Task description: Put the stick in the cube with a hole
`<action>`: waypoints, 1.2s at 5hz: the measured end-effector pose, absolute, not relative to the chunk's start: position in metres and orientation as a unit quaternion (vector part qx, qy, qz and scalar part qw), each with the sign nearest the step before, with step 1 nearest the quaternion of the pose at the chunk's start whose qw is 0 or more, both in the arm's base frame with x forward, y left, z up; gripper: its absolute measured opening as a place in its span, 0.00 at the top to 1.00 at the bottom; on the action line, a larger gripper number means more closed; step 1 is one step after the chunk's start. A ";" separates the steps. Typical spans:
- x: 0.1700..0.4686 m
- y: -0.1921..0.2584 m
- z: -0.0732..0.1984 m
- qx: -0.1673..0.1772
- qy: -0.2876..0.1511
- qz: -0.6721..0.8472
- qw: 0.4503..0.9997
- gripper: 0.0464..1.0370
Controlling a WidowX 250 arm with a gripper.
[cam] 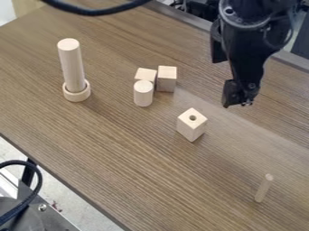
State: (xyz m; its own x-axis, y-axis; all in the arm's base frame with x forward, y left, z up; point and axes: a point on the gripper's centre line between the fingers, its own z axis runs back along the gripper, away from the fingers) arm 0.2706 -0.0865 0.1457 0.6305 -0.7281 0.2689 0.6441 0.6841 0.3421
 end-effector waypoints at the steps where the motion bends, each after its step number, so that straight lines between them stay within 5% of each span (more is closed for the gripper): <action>1: 0.267 -0.085 0.139 0.106 -0.184 -0.383 0.899 0.04; 4: 0.222 -0.136 0.138 0.058 -0.171 -0.451 0.874 0.04; 6: 0.231 -0.146 0.107 0.057 -0.140 -0.470 0.870 0.04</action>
State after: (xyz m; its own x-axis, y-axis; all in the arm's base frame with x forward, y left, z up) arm 0.2308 -0.1462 0.1066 0.5194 -0.8330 0.1904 0.8010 0.5523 0.2309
